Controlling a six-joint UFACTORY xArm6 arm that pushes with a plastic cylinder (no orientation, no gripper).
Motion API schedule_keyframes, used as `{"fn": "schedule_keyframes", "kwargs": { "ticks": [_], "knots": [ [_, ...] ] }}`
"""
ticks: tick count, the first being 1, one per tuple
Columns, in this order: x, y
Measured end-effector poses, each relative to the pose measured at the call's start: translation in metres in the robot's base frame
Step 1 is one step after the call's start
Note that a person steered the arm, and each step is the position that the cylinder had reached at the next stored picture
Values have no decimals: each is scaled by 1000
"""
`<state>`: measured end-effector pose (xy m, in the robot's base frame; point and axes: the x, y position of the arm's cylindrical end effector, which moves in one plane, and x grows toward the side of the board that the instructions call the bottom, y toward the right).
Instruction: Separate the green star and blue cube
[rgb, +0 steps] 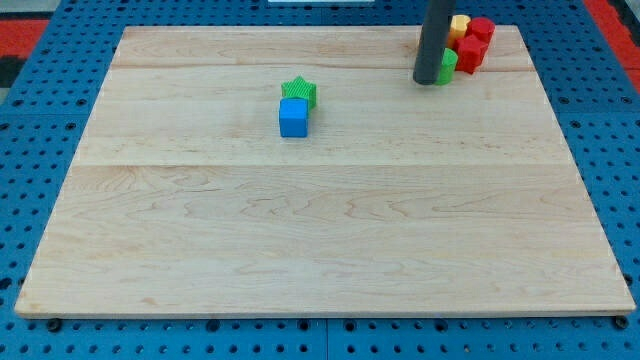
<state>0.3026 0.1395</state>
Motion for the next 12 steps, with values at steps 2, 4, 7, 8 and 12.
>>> {"fn": "schedule_keyframes", "kwargs": {
  "ticks": [2, 4, 7, 8, 12],
  "knots": [
    [0, 3],
    [12, 2],
    [173, -137],
    [165, -217],
    [64, -112]
  ]
}}
